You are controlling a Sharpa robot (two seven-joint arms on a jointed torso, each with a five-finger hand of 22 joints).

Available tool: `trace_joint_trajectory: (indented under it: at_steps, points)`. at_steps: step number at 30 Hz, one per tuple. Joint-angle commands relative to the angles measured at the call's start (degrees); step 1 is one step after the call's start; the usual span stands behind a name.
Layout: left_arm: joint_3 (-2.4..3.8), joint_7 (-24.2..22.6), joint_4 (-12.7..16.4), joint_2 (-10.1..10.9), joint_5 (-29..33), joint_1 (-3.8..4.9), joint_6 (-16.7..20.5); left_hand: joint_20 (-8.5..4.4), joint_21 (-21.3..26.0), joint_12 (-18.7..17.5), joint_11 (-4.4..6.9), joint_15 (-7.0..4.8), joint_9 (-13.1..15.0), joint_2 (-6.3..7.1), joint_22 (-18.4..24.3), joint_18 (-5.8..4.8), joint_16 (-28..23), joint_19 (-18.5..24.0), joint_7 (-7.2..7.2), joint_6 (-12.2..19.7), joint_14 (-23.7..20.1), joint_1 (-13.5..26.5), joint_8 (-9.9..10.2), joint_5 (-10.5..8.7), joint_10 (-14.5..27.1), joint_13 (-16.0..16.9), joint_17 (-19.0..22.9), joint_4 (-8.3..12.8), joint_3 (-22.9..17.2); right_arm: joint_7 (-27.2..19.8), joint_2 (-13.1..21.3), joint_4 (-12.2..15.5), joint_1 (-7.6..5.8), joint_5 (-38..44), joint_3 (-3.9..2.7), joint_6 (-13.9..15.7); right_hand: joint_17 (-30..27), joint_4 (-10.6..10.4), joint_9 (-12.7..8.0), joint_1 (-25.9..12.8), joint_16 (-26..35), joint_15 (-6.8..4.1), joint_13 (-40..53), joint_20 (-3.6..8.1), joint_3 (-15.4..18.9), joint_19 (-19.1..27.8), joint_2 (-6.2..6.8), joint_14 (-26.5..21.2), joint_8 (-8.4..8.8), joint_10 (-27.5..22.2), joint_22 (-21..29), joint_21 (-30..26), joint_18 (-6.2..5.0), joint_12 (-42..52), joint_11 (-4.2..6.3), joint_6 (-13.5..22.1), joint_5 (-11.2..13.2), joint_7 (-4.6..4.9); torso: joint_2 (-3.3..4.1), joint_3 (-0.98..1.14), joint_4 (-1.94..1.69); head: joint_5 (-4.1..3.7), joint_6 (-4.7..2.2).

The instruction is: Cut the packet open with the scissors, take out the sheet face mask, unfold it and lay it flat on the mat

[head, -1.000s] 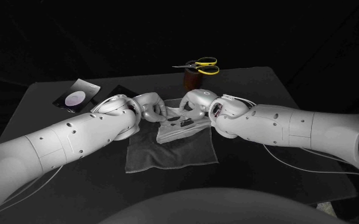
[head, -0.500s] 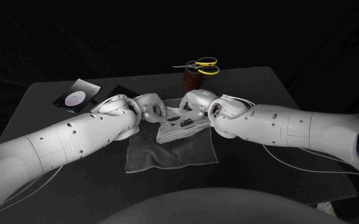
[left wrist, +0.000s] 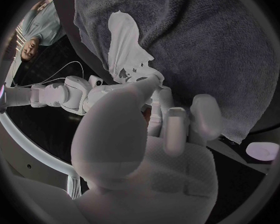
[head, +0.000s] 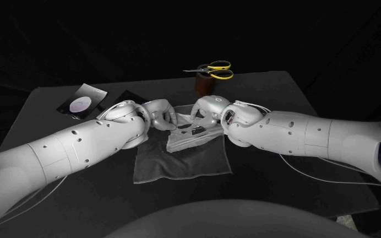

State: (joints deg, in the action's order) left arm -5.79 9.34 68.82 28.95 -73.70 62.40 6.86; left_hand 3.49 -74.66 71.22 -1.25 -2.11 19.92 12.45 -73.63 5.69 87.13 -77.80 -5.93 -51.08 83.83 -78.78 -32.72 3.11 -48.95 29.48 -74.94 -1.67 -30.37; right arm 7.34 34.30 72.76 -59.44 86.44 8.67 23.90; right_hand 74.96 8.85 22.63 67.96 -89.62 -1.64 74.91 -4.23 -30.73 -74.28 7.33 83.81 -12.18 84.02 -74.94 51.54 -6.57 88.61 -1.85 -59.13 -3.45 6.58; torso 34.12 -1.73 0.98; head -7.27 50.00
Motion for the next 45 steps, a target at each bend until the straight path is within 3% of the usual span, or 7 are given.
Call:
trace_joint_trajectory:
  at_steps: [1, 9, 14, 25, 32, 45]
  points:
    - [-0.02, 0.7, 0.1, -0.1, -0.3, -0.03, -1.4, 0.22, -0.2, 0.4, -0.31, 0.20, -0.2, 0.57, -0.1, -0.85, 0.3, -0.2, -0.06, 0.7, 2.1, -0.2, 0.5, -0.26, -0.1, 0.4, -4.8, 0.0, -0.2, 1.3, 0.1, -0.1, 0.32, 2.5, 0.19, -1.1, 15.0, 0.5, 0.1, 0.6, -0.4, -0.14, 14.4, 0.03, 0.1, -0.1, -0.48, 6.2, -0.42, 5.7, -3.3, 0.3, -0.73, 0.2, 0.19, -0.9, 0.2, -0.29, 0.01, 0.02, 0.00, 0.03, 0.00]
    - [-0.02, 1.2, 0.1, -0.1, -0.4, -0.02, -2.0, 0.25, -0.2, 0.6, -0.35, 0.24, -0.2, 0.62, -0.1, -0.85, 0.3, -0.2, -0.11, 0.8, 2.1, -0.2, 0.6, -0.27, -0.2, 0.7, -4.7, 0.0, -0.2, 1.2, -0.1, -0.4, 0.36, 4.4, 0.21, 0.1, 15.0, 1.0, 0.7, 1.8, -0.4, -1.21, 14.7, 0.71, -0.1, -0.4, -2.93, 6.2, -1.70, 5.8, -3.6, 0.9, -0.64, 0.8, 1.52, -4.9, 0.6, -1.85, 0.02, 0.00, 0.01, -0.08, 0.00]
    - [-0.02, 1.4, 0.1, -0.1, -0.4, -0.02, -2.3, 0.25, -0.2, 0.6, -0.35, 0.24, -0.2, 0.62, -0.1, -0.85, 0.3, -0.2, -0.11, 0.8, 2.1, -0.2, 0.6, -0.27, -0.2, 0.7, -4.7, 0.0, -0.2, 0.7, -0.2, -0.5, 0.36, 4.8, 0.21, 1.2, 15.0, 0.8, 1.1, 1.8, -0.4, -1.68, 15.1, 1.01, 0.1, -0.5, -3.98, 6.2, -2.25, 6.0, -3.8, 1.3, -0.57, 1.4, 2.05, -5.7, 0.6, -2.45, 0.02, 0.01, 0.01, -0.06, 0.00]
    - [-0.03, 1.7, 0.1, 0.0, -0.4, -0.02, -2.8, 0.28, 0.0, 0.7, -0.39, 0.28, -0.2, 0.59, 0.0, -0.81, 0.3, 0.0, -0.15, 0.9, 2.0, -0.1, 0.8, -0.26, -0.3, 0.9, -4.5, -0.1, -0.2, -0.2, -0.2, -0.7, 0.37, 3.8, 0.21, 4.6, 15.0, 0.5, 1.7, 1.6, -0.4, -2.01, 15.1, 1.31, 0.0, -0.9, -4.89, 6.2, -2.81, 6.0, -4.1, 2.0, -0.42, 1.4, 2.39, -5.9, 0.7, -2.80, 0.02, -0.01, 0.00, -0.18, 0.00]
    - [-0.03, 1.9, 0.2, 0.0, -0.4, -0.02, -3.2, 0.31, -0.1, 0.8, -0.42, 0.31, -0.2, 0.57, 0.0, -0.82, 0.3, 0.0, -0.18, 1.0, 2.0, -0.2, 0.9, -0.26, -0.3, 1.0, -4.5, -0.1, -0.2, -1.2, 0.4, -0.2, 0.37, 0.8, 0.20, 8.3, 15.0, 0.2, 2.0, 1.3, -0.4, -2.12, 15.1, 1.47, -0.3, -1.1, -5.42, 6.2, -3.12, 6.0, -4.2, 2.3, -0.37, 1.4, 2.47, -5.9, 0.7, -2.88, 0.02, 0.00, 0.01, -0.16, 0.00]
    - [-0.04, 2.3, 0.1, 0.1, -0.4, -0.02, -3.9, 0.33, 0.0, 0.8, -0.44, 0.34, -0.2, 0.52, 0.0, -0.80, 0.2, 0.0, -0.21, 1.1, 1.9, -0.3, 1.0, -0.26, -0.2, 1.0, -4.4, 0.0, -0.3, -1.6, 1.4, 0.2, 0.26, -5.0, 0.04, 10.8, 15.0, 0.0, 2.2, 1.1, -0.4, -2.19, 15.1, 1.57, -0.7, -1.2, -5.89, 6.2, -3.37, 6.0, -4.3, 2.4, -0.33, 1.4, 2.53, -6.0, 0.7, -2.94, 0.03, 0.01, -0.02, -0.19, 0.00]
